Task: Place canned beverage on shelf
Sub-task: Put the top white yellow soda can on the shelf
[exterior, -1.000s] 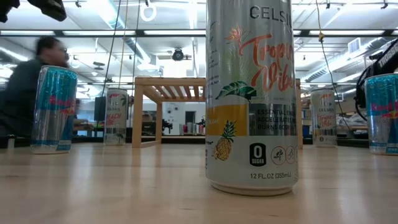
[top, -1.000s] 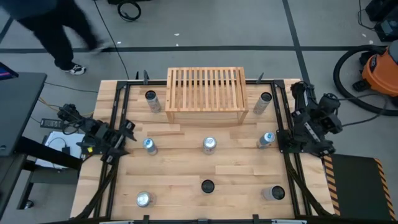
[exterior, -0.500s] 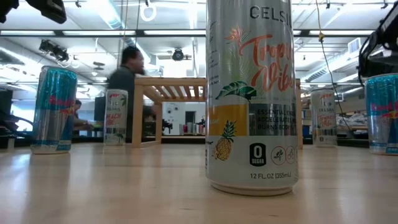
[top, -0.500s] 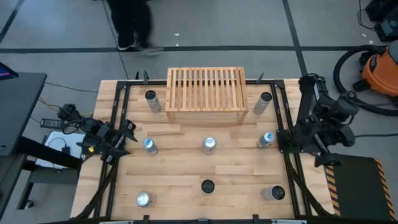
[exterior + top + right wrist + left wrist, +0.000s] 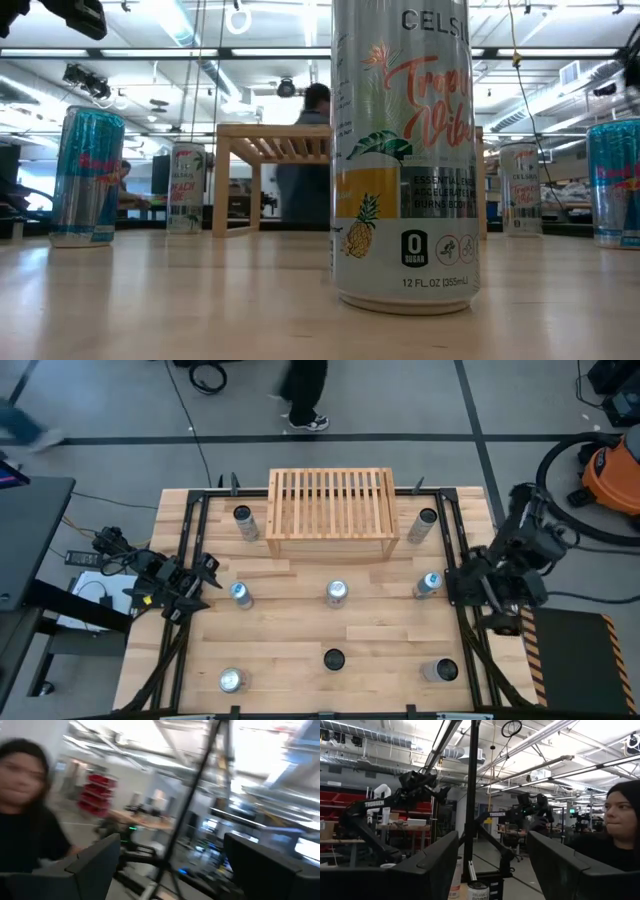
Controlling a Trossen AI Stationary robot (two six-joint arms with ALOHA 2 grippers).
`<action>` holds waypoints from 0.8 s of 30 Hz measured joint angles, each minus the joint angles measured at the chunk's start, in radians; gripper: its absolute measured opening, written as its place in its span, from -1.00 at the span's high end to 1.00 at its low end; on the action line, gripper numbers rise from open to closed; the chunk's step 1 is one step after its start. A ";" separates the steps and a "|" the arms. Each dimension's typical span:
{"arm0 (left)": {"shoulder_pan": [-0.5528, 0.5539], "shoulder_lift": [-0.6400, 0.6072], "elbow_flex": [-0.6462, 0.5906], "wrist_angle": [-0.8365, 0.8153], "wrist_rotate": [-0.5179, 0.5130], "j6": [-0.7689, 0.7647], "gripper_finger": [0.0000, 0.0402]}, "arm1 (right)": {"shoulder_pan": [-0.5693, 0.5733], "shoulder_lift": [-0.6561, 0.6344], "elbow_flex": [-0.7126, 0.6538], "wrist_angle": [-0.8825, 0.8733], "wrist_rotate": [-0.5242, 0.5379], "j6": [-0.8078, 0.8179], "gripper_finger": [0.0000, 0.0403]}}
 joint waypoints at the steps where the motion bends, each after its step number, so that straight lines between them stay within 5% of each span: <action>1: 0.000 0.000 0.000 -0.004 0.000 0.000 -0.21 | -0.036 0.014 0.000 0.011 0.000 0.002 -0.81; 17: 0.000 0.000 0.000 -0.072 0.000 -0.056 -0.21 | -0.476 0.068 0.000 -0.020 0.199 0.158 -0.81; 20: 0.000 0.000 0.000 -0.091 0.000 -0.057 -0.21 | -0.561 0.064 0.000 -0.076 0.105 0.236 -0.81; 24: 0.000 0.000 0.000 -0.100 0.000 -0.052 -0.21 | -0.685 0.085 0.000 -0.086 -0.152 0.338 -0.81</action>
